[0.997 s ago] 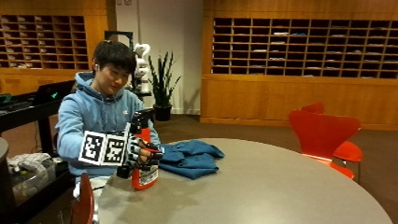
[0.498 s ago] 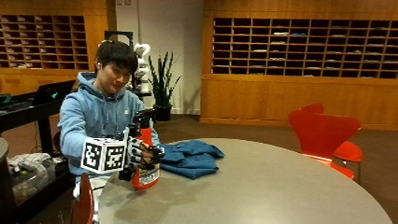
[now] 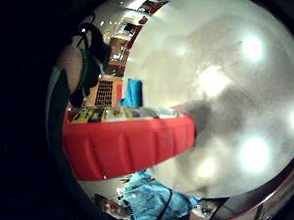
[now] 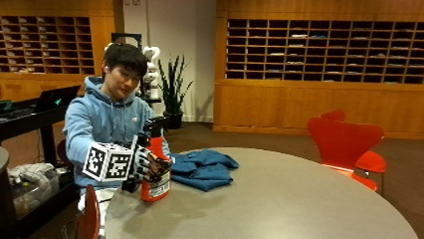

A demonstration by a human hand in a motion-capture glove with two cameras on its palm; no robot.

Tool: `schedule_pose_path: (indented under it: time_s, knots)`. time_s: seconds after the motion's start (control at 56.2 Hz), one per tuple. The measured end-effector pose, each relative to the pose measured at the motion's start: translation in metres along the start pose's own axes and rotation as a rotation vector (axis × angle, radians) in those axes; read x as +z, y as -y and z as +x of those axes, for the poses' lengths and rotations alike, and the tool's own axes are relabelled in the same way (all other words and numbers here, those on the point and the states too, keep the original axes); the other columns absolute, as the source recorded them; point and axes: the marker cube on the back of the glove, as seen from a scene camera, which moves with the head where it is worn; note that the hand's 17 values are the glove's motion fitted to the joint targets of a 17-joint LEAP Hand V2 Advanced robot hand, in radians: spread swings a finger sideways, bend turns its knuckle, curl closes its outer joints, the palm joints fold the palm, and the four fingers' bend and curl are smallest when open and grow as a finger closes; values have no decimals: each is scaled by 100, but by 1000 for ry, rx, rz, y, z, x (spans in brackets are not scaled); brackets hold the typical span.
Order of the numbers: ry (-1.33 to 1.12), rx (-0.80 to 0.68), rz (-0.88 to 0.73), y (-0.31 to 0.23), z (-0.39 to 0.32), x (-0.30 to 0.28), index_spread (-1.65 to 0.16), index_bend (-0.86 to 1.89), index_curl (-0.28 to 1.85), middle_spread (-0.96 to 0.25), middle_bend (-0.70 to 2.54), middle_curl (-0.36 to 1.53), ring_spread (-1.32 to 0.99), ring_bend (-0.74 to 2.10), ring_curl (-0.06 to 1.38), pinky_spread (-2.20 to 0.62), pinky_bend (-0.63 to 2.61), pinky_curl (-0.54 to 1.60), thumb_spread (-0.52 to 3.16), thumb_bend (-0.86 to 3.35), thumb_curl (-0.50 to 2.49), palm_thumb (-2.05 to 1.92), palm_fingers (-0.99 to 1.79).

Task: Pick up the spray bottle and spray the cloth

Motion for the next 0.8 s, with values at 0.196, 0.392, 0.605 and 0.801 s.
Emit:
schedule_pose_path:
  time_s: [0.196, 0.392, 0.605, 0.801]
  knots:
    - [-37, -12, 66, 3, -8, 2, -20, 4, 6, -19, 51, 45, -20, 84, 43, 2, 36, 36, 91, -3, 42, 69, 84]
    - [-27, -35, 103, 9, -12, 2, -24, 22, 18, -18, 50, 45, -20, 67, 40, -5, 26, 34, 82, 0, 48, 80, 112]
    - [16, -38, 85, 15, -18, 6, -26, 28, 32, -17, 37, 42, -19, 51, 37, -13, 26, 36, 54, -2, 58, 92, 121]
    - [27, -27, 81, 18, -22, 8, -25, 33, 40, -18, 44, 45, -21, 42, 36, -19, 24, 36, 34, -3, 66, 98, 131]
